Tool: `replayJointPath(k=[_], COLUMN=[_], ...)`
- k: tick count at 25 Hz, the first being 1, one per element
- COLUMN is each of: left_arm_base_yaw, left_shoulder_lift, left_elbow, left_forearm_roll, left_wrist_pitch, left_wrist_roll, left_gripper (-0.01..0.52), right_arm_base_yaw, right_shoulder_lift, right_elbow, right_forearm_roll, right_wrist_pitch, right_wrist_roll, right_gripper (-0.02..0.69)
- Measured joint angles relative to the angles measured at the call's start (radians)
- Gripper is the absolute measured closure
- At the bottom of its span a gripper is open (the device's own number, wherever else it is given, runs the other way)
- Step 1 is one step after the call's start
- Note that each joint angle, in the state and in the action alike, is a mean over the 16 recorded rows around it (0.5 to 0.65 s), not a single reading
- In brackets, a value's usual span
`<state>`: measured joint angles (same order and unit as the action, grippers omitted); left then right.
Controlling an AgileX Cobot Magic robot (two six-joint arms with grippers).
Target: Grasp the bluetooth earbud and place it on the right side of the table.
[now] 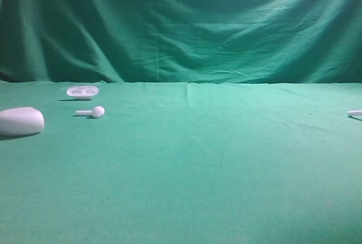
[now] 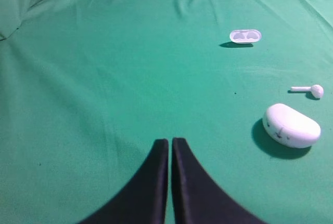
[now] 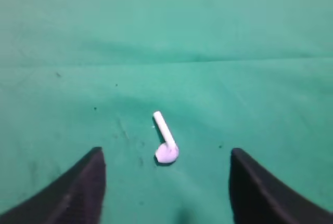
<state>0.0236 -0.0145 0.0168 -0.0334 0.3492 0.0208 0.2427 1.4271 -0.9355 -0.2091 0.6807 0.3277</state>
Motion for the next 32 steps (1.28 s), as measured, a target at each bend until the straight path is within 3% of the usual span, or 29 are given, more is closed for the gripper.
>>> replayJointPath(k=[5, 10, 18, 32], left_arm_base_yaw=[0.000, 0.000, 0.000, 0.000], left_shoulder_lift=[0.000, 0.000, 0.000, 0.000], left_elbow=[0.000, 0.000, 0.000, 0.000], left_forearm_roll=[0.000, 0.000, 0.000, 0.000], left_wrist_pitch=[0.000, 0.000, 0.000, 0.000], left_wrist_roll=[0.000, 0.000, 0.000, 0.000], left_gripper=[0.514, 0.514, 0.514, 0.514], right_arm_base_yaw=[0.000, 0.000, 0.000, 0.000], right_shoulder_lift=[-0.184, -0.356, -0.615, -1.021], right_elbow=[0.000, 0.003, 0.069, 0.247], right_forearm_roll=[0.049, 0.123, 0.239, 0.365], right_wrist_pitch=[0.115, 0.230, 0.325, 0.277], right_wrist_roll=[-0.035, -0.102, -0.220, -0.306], right_gripper=[0.547, 0.650, 0.665, 0.665])
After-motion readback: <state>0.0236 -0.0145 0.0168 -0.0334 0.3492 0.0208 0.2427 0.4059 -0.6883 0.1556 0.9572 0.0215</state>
